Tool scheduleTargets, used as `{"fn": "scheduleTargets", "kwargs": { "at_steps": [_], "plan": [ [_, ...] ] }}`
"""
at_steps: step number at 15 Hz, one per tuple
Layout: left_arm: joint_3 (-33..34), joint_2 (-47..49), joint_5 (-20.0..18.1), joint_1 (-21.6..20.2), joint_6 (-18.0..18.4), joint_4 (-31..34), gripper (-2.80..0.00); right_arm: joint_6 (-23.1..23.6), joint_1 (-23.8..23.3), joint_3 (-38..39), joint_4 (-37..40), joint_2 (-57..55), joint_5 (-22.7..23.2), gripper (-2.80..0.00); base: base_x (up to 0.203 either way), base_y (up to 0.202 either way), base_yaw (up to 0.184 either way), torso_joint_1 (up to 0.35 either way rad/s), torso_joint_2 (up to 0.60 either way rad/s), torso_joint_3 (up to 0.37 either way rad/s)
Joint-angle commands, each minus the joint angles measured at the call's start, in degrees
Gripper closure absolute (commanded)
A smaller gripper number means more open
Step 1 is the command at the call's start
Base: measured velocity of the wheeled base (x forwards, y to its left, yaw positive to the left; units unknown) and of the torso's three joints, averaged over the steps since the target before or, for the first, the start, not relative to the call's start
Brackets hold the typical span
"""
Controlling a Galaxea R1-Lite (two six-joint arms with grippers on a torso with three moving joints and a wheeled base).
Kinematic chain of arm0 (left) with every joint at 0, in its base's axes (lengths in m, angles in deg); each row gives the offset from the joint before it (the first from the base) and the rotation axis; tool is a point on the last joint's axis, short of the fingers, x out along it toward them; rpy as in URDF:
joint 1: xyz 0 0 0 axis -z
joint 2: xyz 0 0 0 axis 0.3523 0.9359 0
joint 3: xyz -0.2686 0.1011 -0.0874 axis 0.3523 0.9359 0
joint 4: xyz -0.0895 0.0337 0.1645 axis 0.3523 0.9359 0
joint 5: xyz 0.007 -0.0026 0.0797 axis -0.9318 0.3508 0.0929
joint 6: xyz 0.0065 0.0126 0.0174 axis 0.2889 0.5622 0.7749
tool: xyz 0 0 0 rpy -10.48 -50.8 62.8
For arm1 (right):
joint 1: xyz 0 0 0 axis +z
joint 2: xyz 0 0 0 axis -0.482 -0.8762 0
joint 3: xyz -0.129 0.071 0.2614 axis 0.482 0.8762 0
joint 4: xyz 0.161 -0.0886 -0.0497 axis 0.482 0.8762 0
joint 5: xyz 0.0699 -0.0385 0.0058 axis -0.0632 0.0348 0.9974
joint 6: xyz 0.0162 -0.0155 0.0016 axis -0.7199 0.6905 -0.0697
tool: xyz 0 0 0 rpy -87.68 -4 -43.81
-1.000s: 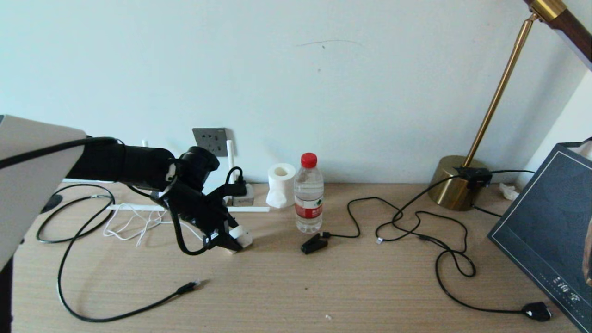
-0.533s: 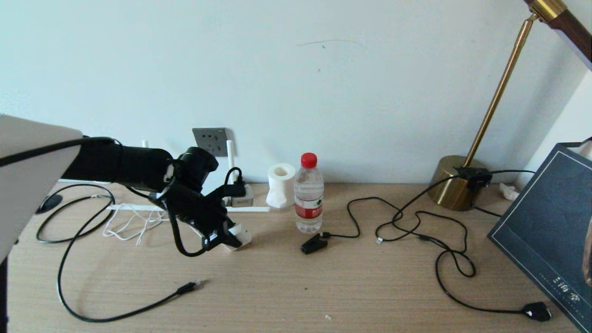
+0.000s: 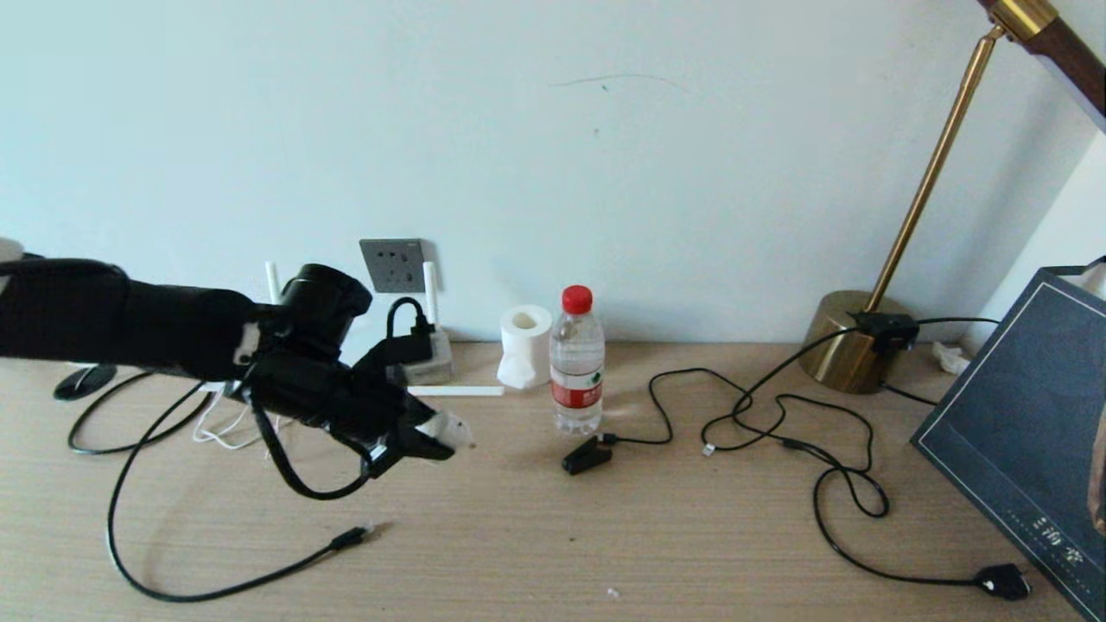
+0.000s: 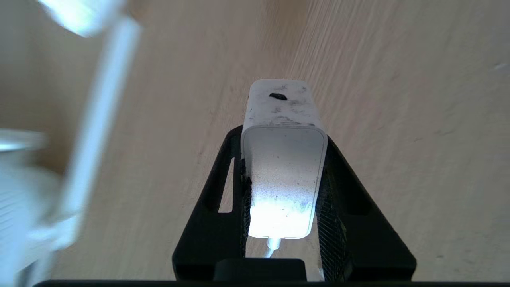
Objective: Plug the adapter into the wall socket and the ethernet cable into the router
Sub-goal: Align plug and socket
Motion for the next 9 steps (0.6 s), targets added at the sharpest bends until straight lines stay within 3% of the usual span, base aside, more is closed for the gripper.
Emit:
{"fn": "scheduleTargets", "kwargs": {
  "at_steps": [1,2,3,4,7,8,9],
  "plan": [
    [4.16,-11.00,-1.93,-1.47,-0.57,-1.99,0.00,-0.01,0.00,0.00,-0.02,0.00,0.00,0.00,0.000,0.000,0.000,0.000,0.00,0.000],
    [4.57,-14.97,-3.58,-1.98,-2.66,-2.44,0.00,-0.01,0.00,0.00,-0.02,0.00,0.00,0.00,0.000,0.000,0.000,0.000,0.00,0.000],
    [4.15,-19.13,-4.77,-2.23,-7.31,-2.61,0.00,-0.01,0.00,0.00,-0.02,0.00,0.00,0.00,0.000,0.000,0.000,0.000,0.00,0.000],
    [3.23,-22.49,-5.52,-2.25,-14.83,-2.63,0.00,-0.01,0.00,0.00,-0.02,0.00,0.00,0.00,0.000,0.000,0.000,0.000,0.00,0.000],
    [-0.40,-29.22,-6.81,-1.53,-52.11,-3.99,0.00,-0.01,-0.01,0.00,-0.02,0.00,0.00,0.00,0.000,0.000,0.000,0.000,0.00,0.000],
    [-0.19,-30.99,-5.59,-2.14,-62.56,-6.35,0.00,-0.01,0.00,0.00,-0.02,0.00,0.00,0.00,0.000,0.000,0.000,0.000,0.00,0.000],
    [2.13,-31.90,-2.01,-3.43,-68.90,-10.67,0.00,-0.01,-0.09,0.00,-0.02,0.00,0.00,0.00,0.000,0.000,0.000,0.000,0.00,0.000]
  ]
}}
